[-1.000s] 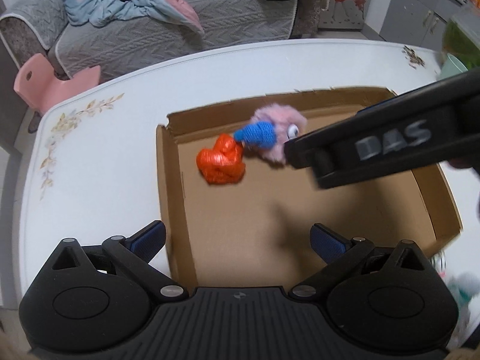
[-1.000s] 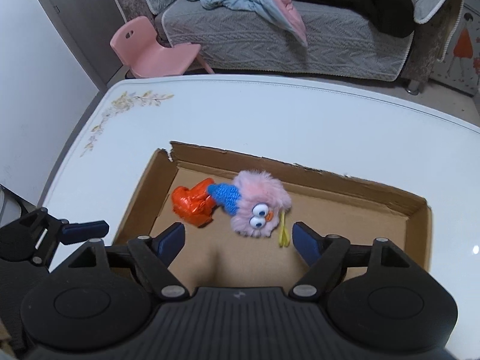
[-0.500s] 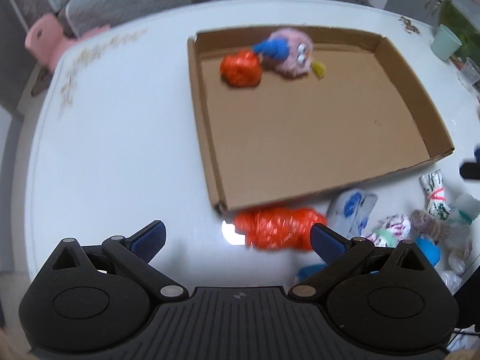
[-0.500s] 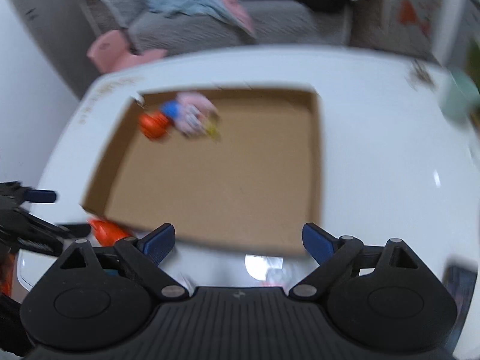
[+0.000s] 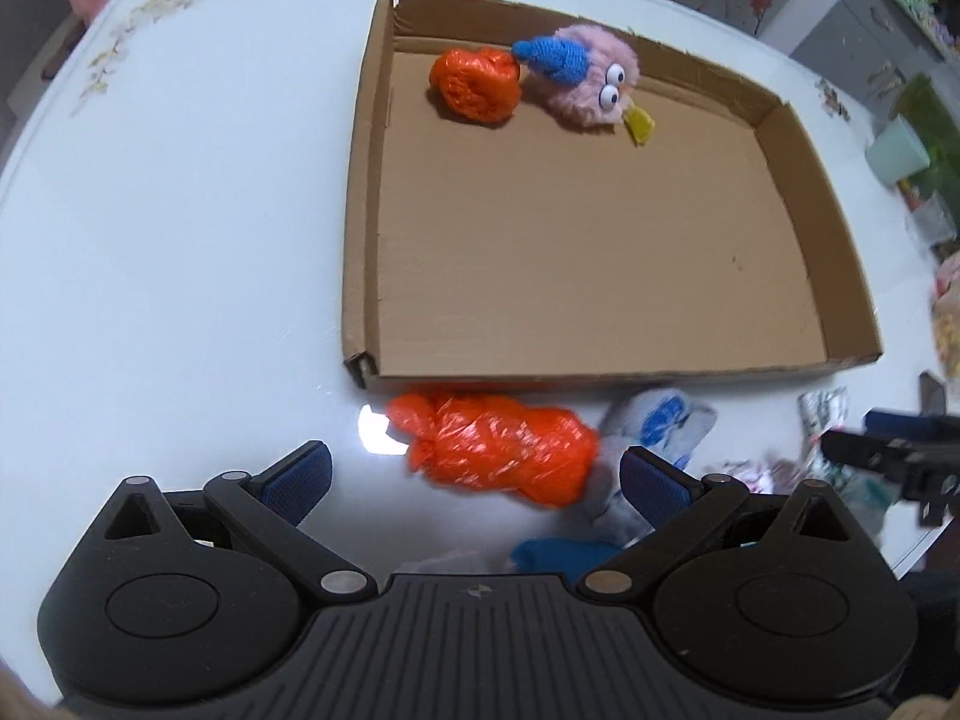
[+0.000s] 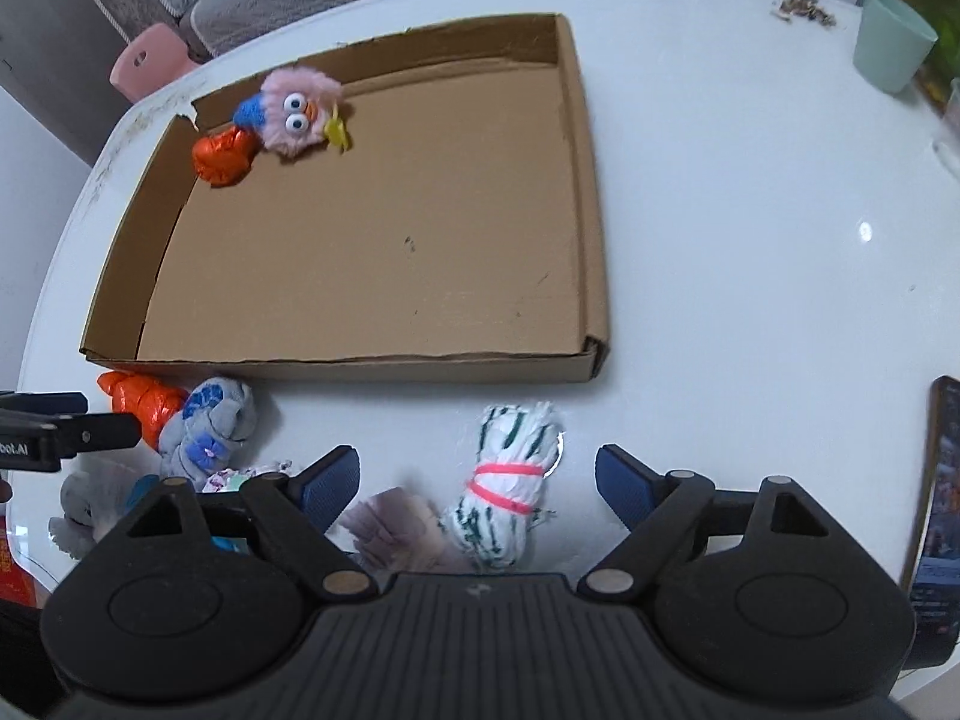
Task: Organize objects
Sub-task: 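Grasp the long orange bundle with the left gripper while the right grasps the striped bundle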
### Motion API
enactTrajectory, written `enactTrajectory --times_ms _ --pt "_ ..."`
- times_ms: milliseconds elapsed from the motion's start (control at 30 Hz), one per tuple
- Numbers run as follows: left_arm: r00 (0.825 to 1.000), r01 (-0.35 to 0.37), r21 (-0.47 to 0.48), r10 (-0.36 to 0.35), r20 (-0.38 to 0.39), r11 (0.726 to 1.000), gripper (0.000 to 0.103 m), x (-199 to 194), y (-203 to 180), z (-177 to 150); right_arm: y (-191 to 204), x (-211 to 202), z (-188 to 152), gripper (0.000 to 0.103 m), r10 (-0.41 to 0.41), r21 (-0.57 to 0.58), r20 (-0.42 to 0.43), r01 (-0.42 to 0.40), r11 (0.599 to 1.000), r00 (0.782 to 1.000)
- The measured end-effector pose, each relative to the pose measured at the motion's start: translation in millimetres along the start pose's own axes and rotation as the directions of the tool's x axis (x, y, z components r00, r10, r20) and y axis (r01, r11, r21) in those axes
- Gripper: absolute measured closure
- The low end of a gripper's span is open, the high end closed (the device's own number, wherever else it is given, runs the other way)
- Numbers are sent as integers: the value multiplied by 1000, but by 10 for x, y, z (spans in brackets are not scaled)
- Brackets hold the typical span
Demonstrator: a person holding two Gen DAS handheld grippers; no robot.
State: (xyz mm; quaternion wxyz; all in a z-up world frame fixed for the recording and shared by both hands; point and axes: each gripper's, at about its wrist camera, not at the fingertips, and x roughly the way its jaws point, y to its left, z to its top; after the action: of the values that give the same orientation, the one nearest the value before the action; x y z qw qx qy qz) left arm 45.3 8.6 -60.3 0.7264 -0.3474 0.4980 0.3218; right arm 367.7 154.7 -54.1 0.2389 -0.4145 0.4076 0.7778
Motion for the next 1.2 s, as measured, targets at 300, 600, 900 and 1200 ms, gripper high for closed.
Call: enactTrajectory --times_ms 300,600,900,1200 --pt "999 24 -102 -27 -24 994 0 233 5 27 35 165 -29 36 -32 -32 -44 31 999 999" --pt "999 -52 -152 52 -6 987 0 238 154 30 62 269 -22 49 -22 -55 -64 19 998 998" --pt "991 -131 -46 133 31 990 0 281 29 6 60 376 -31 59 -24 -64 -80 19 998 996" --pt "976 -213 15 212 50 977 0 343 -20 6 148 320 -1 68 -44 -130 -93 31 991 995"
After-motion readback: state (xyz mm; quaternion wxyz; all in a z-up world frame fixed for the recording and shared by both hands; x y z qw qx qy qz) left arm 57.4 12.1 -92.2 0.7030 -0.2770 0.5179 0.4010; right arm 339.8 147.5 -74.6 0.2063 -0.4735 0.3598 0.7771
